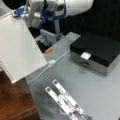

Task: Turn off the lamps. Pick up the book. Place the book on the shelf position.

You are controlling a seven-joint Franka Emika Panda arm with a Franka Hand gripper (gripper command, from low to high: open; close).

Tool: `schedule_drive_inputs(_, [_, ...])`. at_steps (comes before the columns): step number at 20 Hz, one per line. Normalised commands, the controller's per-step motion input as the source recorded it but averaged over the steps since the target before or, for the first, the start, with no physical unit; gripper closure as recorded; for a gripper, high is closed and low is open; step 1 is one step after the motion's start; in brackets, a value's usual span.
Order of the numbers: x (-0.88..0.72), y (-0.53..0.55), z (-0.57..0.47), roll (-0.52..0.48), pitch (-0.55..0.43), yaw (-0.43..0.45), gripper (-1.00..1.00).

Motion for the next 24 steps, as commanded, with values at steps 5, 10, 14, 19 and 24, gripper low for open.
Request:
schedule_drive_inputs(5, [-0.02,-0.25,-0.04,-0.203,-0.029,0.079,1.0])
schedule_drive_inputs(10, [-0.07,-0.18,-0.05,-0.217,-0.058,0.116,1.0])
schedule_drive_inputs(14, [-0.1,-0.15,-0.08,-0.212,-0.082,0.12,1.0])
schedule_drive_inputs(19, [-0.13,-0.2,-0.18,-0.236,-0.098,0.121,1.0])
schedule_drive_inputs(24, [-0.15,-0.25,-0.25,-0.214,-0.114,0.081,1.0])
